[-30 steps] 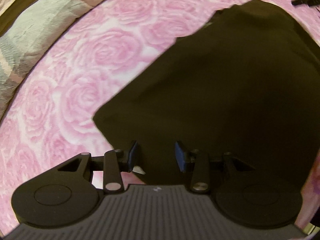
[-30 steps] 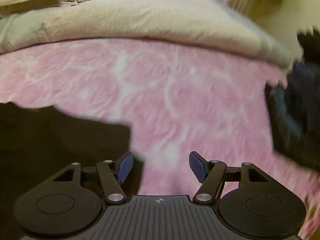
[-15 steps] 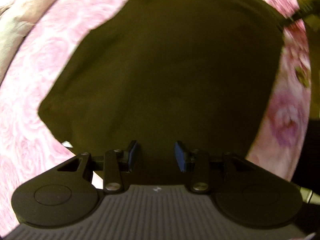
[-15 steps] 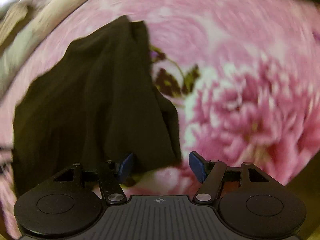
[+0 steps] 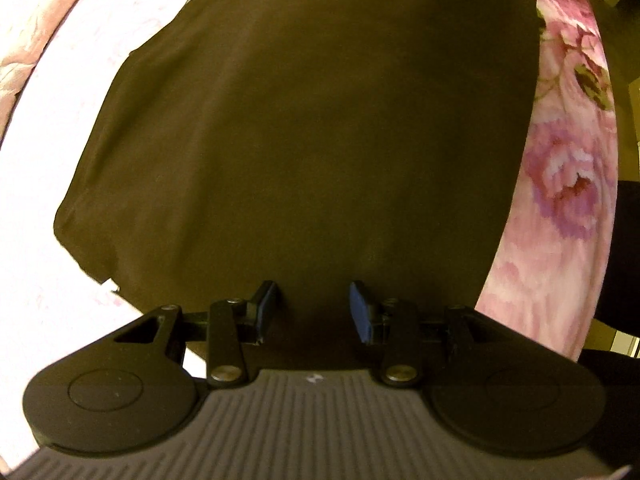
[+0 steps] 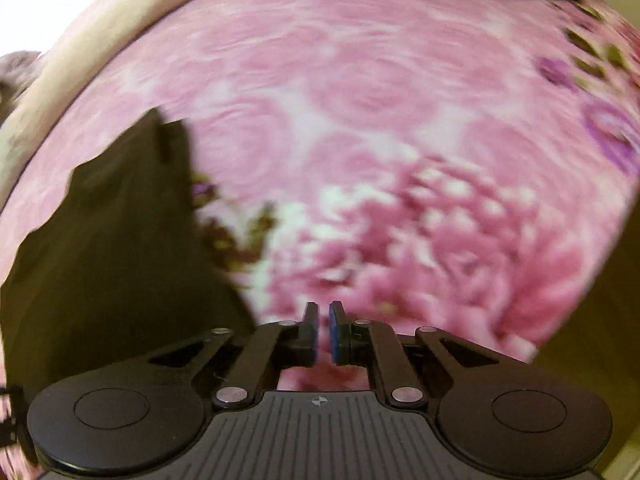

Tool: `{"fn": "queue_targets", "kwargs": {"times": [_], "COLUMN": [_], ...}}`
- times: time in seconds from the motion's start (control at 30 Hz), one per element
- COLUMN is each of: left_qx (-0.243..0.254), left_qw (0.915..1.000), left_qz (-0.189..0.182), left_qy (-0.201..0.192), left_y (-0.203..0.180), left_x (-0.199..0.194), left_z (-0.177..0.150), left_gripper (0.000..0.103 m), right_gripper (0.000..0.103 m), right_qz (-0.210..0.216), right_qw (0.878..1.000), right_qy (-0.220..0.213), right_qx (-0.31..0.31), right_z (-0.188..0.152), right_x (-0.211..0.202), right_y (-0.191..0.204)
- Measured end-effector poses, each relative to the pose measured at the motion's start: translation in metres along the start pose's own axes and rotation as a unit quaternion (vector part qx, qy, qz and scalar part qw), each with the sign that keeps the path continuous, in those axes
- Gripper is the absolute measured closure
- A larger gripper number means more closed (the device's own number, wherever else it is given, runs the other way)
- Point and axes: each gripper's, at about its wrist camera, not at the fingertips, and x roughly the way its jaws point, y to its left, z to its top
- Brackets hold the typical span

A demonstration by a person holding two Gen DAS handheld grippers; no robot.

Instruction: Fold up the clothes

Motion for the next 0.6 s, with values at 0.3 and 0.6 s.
{"fn": "queue_targets", "kwargs": {"times": [0.3, 0.6], "left_qx": [-0.048, -0.119], "left_qw": [0.9988, 0.992], "left_qz": [0.01, 0.007], "left_qy": [0.007, -0.042], "left_y": [-0.015, -0.018], "left_x": [-0.003, -0.023], "left_z": [-0.044, -0.076], "left_gripper": [0.067, 0.067], "right_gripper": [0.068, 0.027], "right_qz": [0.048, 0.101], "right_qw": [0.996, 0.979], "right_qy": [-0.011, 0.017], "right_qx": [-0.073, -0.176], "right_z": [-0.011, -0.036], "right_x": [-0.009, 0.038], "right_y": [0.063, 0.159]}}
